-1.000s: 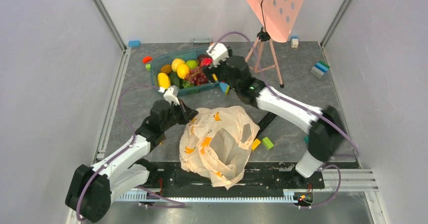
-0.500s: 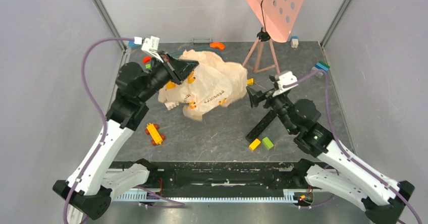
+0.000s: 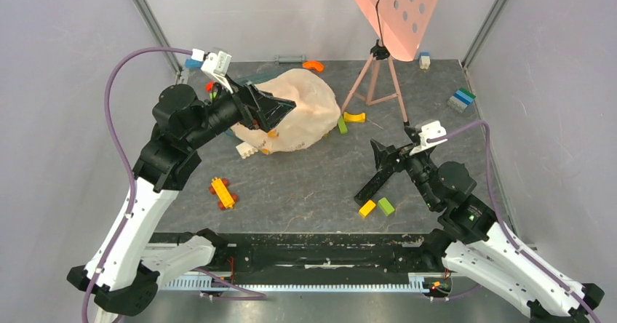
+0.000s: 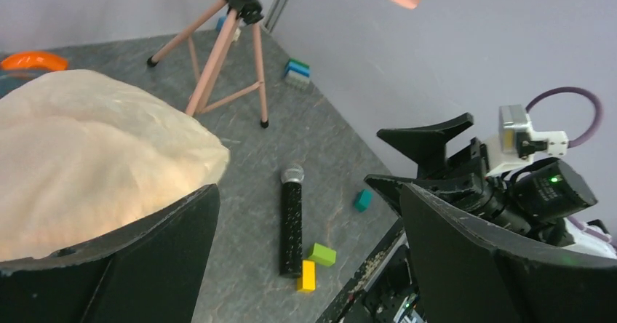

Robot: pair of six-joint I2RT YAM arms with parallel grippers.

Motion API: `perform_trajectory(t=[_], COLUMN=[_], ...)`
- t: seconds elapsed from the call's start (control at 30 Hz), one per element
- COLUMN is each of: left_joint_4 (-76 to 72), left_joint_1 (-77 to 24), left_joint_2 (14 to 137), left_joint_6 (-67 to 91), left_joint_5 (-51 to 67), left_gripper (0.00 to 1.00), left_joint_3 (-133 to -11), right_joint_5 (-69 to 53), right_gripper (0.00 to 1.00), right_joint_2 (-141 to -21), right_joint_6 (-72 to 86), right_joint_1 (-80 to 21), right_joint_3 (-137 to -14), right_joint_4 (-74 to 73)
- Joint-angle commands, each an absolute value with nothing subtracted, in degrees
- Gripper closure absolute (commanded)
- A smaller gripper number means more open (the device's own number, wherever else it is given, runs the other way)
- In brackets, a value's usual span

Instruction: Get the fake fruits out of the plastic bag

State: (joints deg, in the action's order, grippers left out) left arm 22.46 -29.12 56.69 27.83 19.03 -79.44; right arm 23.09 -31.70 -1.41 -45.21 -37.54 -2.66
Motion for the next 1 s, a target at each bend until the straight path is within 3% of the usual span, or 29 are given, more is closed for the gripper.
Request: perform_trajectory(t=[0.0,0.27,0.8,0.97], left_joint_4=[28.8,31.2,34.7,33.3], left_joint_1=[-29.3,-29.3,-29.3,-29.3], left_joint_2=[55.5,53.0,38.4,36.6], left_joint_6=[22.8,21.8,27.1,26.8], left_joint_5=[15.8,13.1,-2.8,-5.3], left_gripper=[0.0,0.0,0.0,0.0], left_joint_3=[-81.6,-75.8,-51.3,-49.5], right_joint_5=[24.6,26.1,33.2,32.5], right_gripper=[0.02,0.02,0.02,0.02], right_joint_2=[-30.5,-26.7,-14.8,-15.0], right_joint_6=[-0.3,-0.1,8.1,9.6], right_joint_1=[-45.3,-45.3,-45.3,-45.3], right_joint_3=[-37.0,-33.8,-26.0,-25.4], right_joint_4=[-4.4,-5.9,-12.9,-14.9])
